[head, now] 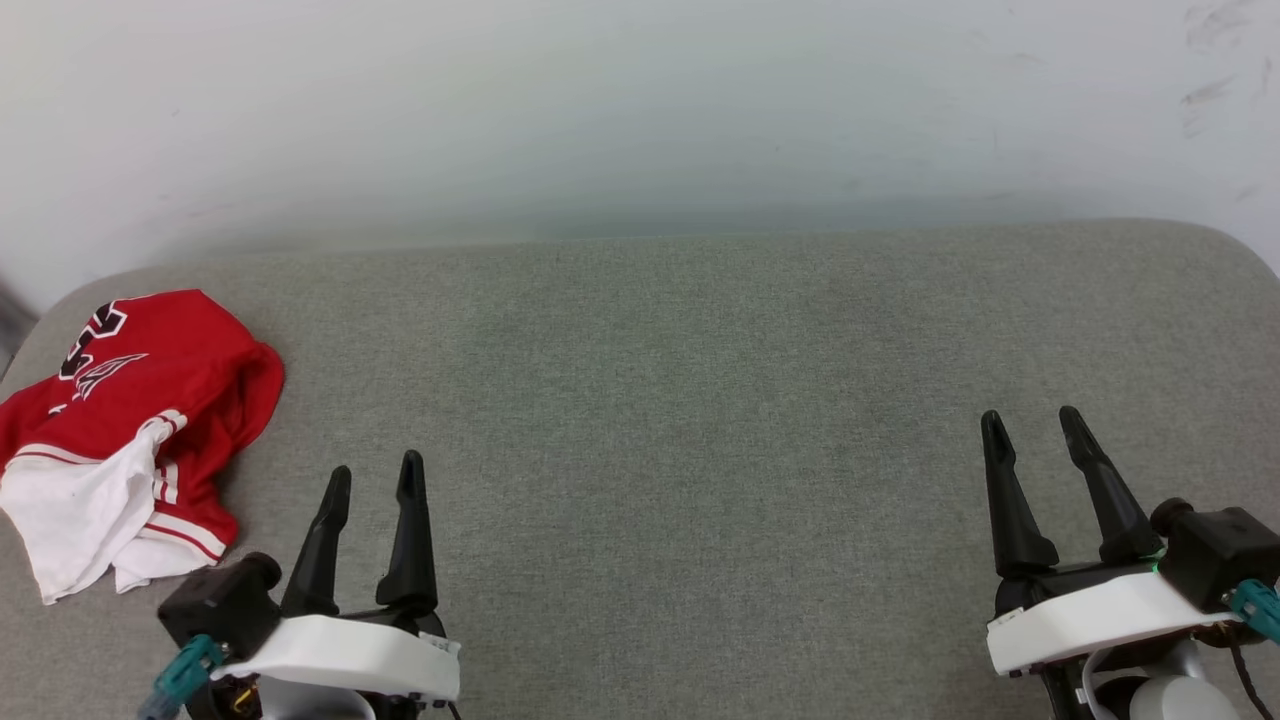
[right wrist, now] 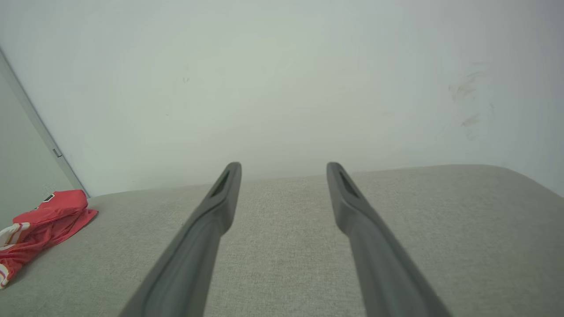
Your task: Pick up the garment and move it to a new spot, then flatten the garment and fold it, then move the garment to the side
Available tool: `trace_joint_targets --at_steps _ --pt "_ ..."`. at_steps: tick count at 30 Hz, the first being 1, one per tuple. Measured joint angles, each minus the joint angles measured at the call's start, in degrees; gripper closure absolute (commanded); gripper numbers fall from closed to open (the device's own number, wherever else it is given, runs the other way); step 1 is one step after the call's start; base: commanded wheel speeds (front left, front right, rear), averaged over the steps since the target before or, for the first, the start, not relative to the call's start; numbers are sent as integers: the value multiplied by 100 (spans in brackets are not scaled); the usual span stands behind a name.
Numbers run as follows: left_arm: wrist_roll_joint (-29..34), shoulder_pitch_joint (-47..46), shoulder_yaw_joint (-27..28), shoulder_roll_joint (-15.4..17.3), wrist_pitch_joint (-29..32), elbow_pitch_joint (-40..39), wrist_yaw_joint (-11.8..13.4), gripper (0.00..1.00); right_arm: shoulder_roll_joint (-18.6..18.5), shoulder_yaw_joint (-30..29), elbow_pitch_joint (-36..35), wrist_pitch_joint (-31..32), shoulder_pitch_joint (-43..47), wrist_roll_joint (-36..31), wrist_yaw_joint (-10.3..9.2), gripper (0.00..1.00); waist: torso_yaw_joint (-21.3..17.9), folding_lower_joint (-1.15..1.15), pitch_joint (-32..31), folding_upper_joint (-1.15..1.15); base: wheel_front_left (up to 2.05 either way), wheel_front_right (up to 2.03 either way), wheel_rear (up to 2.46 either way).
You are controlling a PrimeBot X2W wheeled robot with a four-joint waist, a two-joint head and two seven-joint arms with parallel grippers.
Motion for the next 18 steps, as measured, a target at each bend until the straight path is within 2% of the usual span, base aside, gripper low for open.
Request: trace_joint_targets --at_steps 9,18 --pt "679 31 -435 237 -137 82 356 0 0 12 -5 -130 7 -632 0 0 -11 0 3 0 0 0 0" --pt "1080 31 -849 454 -247 89 688 0 0 25 -70 -248 9 -1139 0 0 -36 0 13 0 0 0 0"
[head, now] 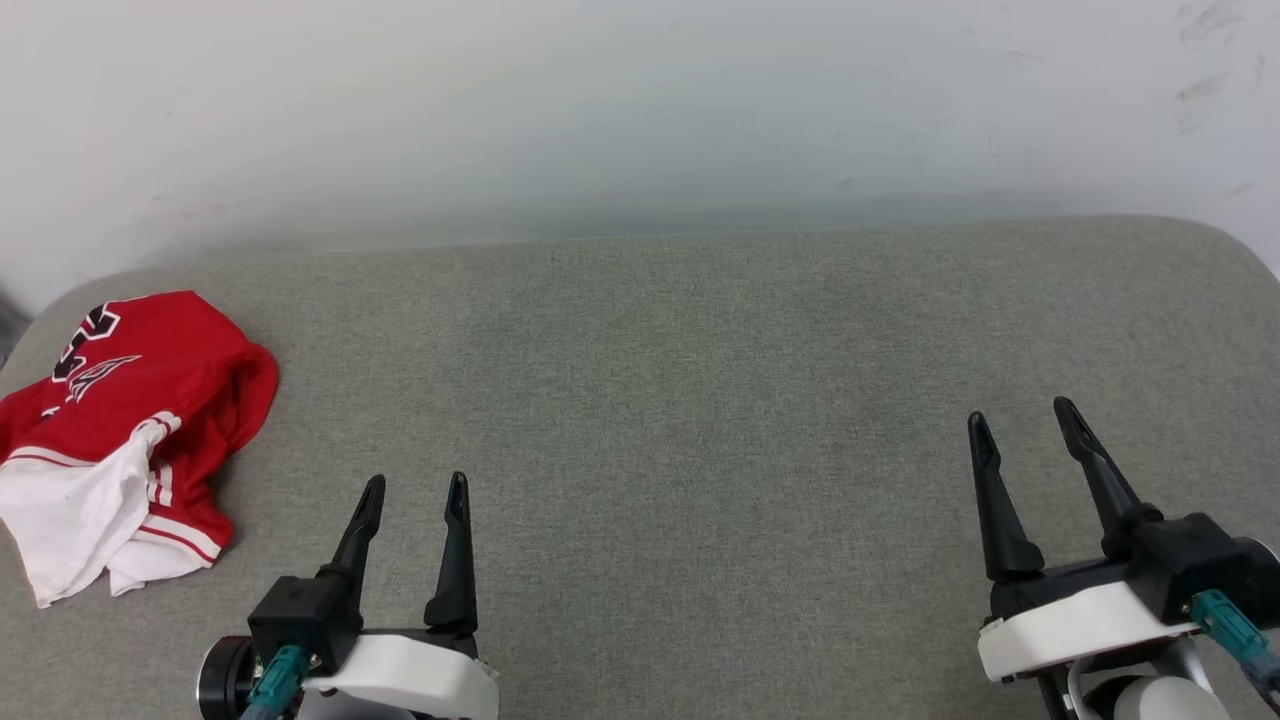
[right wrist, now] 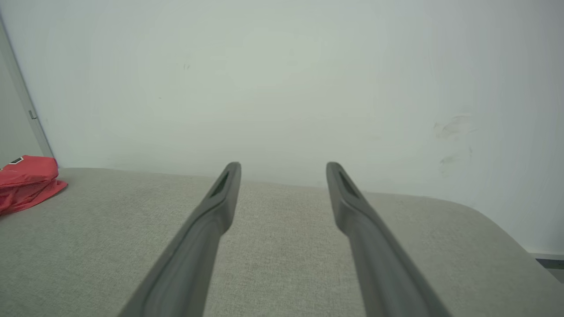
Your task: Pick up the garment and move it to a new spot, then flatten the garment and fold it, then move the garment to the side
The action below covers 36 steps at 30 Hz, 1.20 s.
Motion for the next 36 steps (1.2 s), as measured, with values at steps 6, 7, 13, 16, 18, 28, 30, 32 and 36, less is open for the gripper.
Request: trace_joint_targets --at_steps 6,7,13,16,18,28,30,32,36 --pt "-21 10 -10 -66 -79 -69 -64 0 0 22 -31 -78 16 -287 1 0 -9 0 4 0 0 0 0" --pt "-11 19 32 -88 -97 -94 -101 0 0 21 -36 -87 16 -308 1 0 -11 0 5 0 0 0 0" --pt "142 74 264 -235 -155 -125 -366 0 0 1 -58 -155 19 -180 1 0 -33 0 15 0 0 0 0" --pt "231 135 389 -309 -198 -122 -513 0 -1 -23 -18 -197 26 123 1 0 -45 0 22 0 0 0 0" --pt "299 141 458 -345 -215 -114 -617 0 -1 -19 42 -222 29 192 1 0 -49 0 22 0 0 0 0" --pt "637 250 706 -463 -328 19 -982 0 -1 110 261 -330 52 511 1 0 -62 0 5 0 0 0 0" --pt "735 257 699 -467 -349 77 -1024 0 -2 146 320 -337 62 493 1 0 -62 0 3 0 0 0 0" --pt "803 261 690 -469 -357 123 -1049 0 -2 181 375 -361 87 431 1 0 -63 0 10 0 0 0 0" --pt "918 262 634 -471 -401 179 -1062 0 -2 222 426 -407 86 285 1 0 -63 0 25 0 0 0 0"
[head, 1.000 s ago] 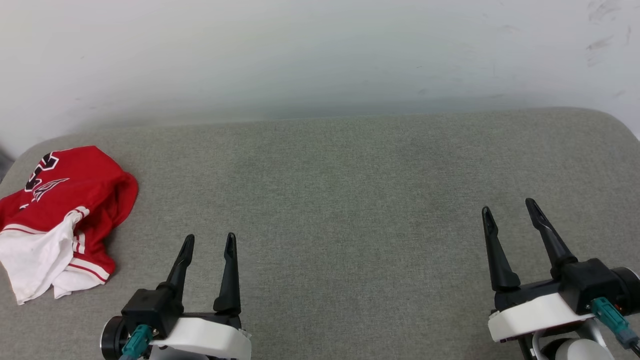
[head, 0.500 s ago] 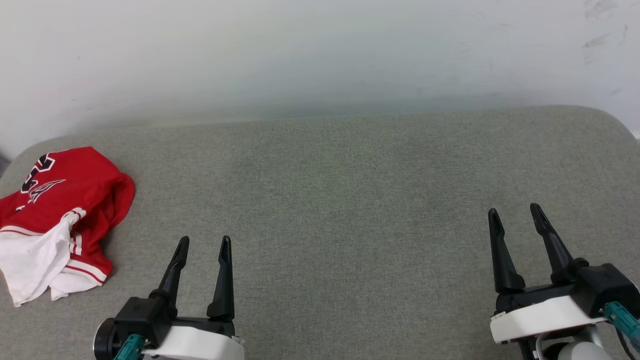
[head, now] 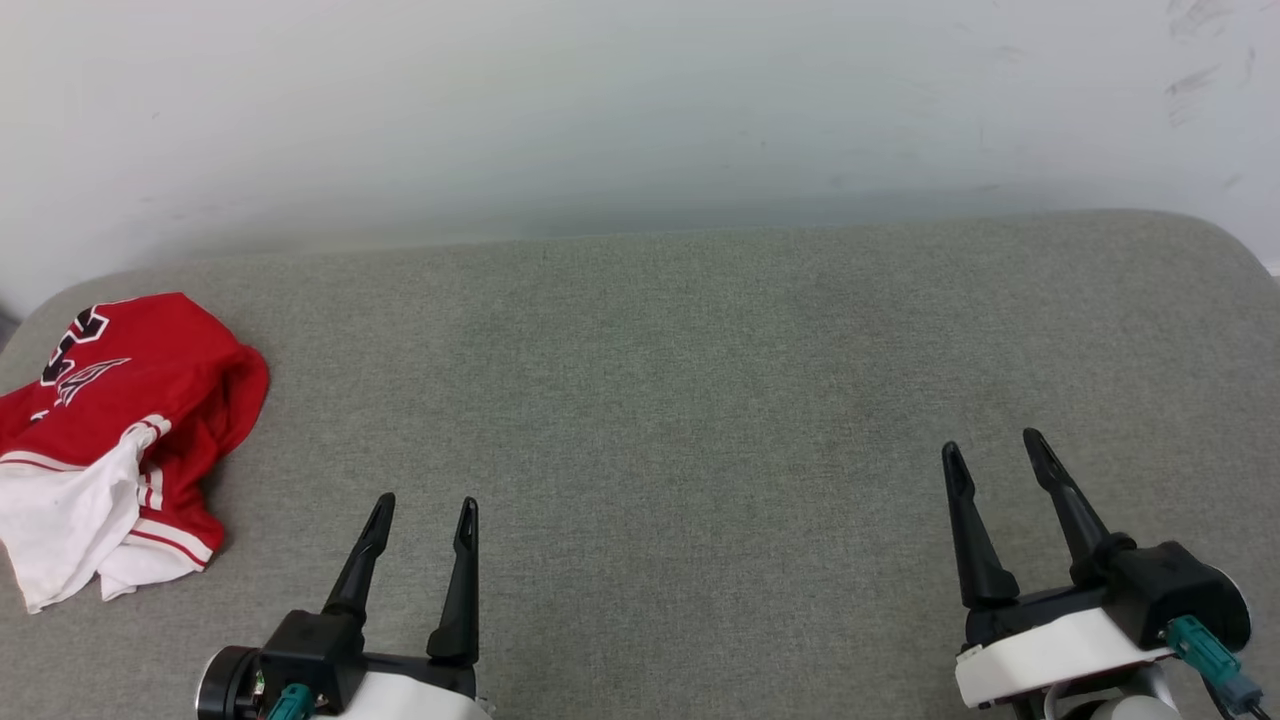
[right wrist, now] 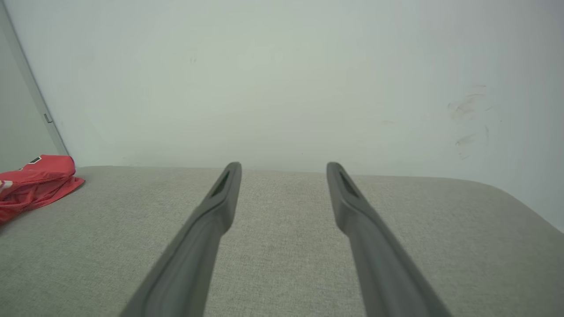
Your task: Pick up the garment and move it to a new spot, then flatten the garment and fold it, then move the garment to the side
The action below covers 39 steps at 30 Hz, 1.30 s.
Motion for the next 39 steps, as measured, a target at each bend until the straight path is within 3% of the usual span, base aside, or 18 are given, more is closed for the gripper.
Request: trace_joint_targets --at_steps 11,18,39 --pt "-49 -1 57 0 -9 73 -1 0 0 48 71 -16 -3 -15 0 0 64 0 19 0 0 0 0" --pt "-47 -8 138 -2 -23 70 -15 0 0 141 56 -19 1 -22 0 0 325 0 23 0 0 0 0" --pt "143 214 347 -1 -23 -9 -99 0 1 664 94 -20 151 77 0 0 1953 0 -189 0 0 0 0"
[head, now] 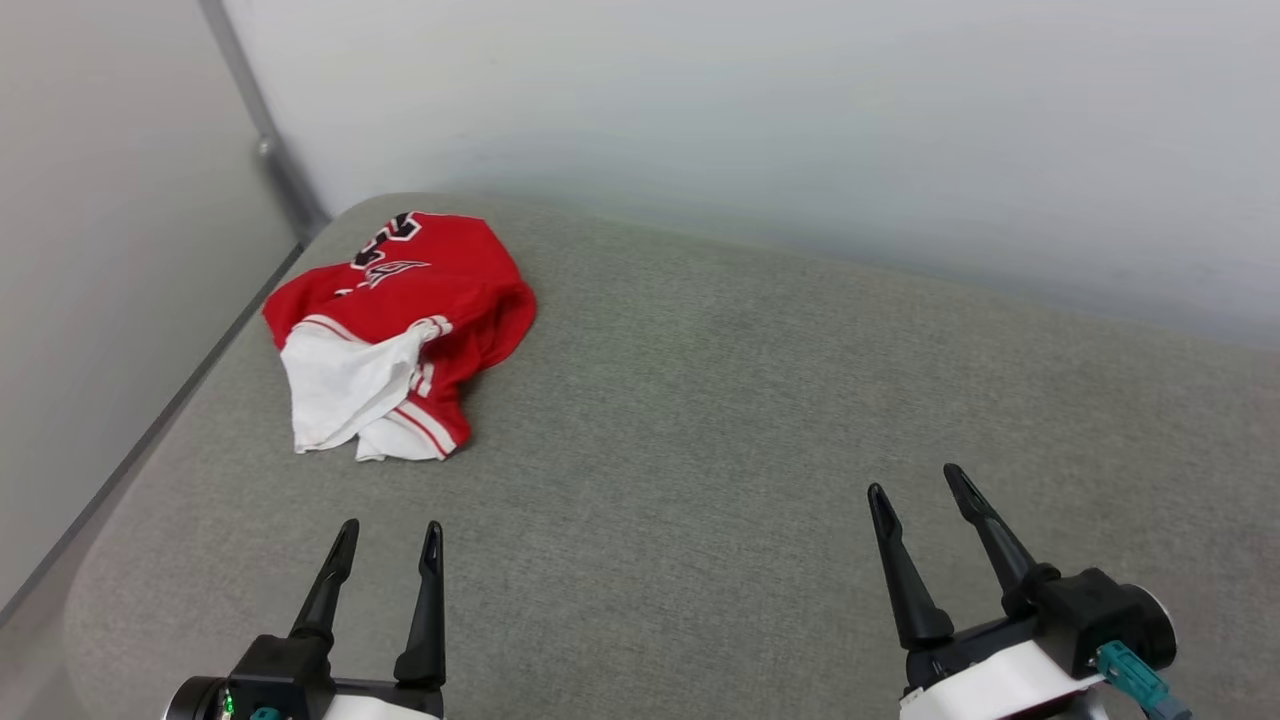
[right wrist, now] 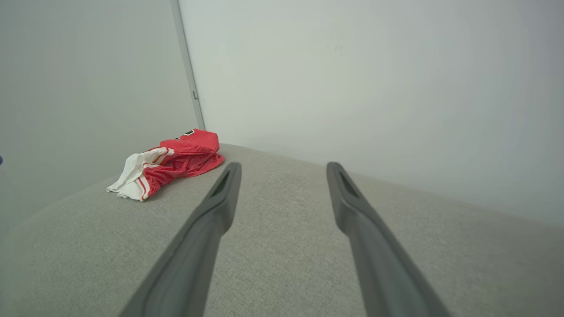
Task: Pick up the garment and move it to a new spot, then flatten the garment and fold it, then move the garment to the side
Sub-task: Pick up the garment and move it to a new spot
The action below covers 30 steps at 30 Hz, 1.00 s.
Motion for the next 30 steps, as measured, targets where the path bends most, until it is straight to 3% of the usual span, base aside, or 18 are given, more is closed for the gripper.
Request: trace_joint_targets --at_steps 14,30 --pt "82 127 130 0 0 -18 -62 0 0 174 34 0 54 124 0 0 878 0 -179 0 0 0 0" --pt "107 161 152 0 0 -129 -83 0 0 244 54 0 55 182 0 0 979 0 -160 0 0 0 0"
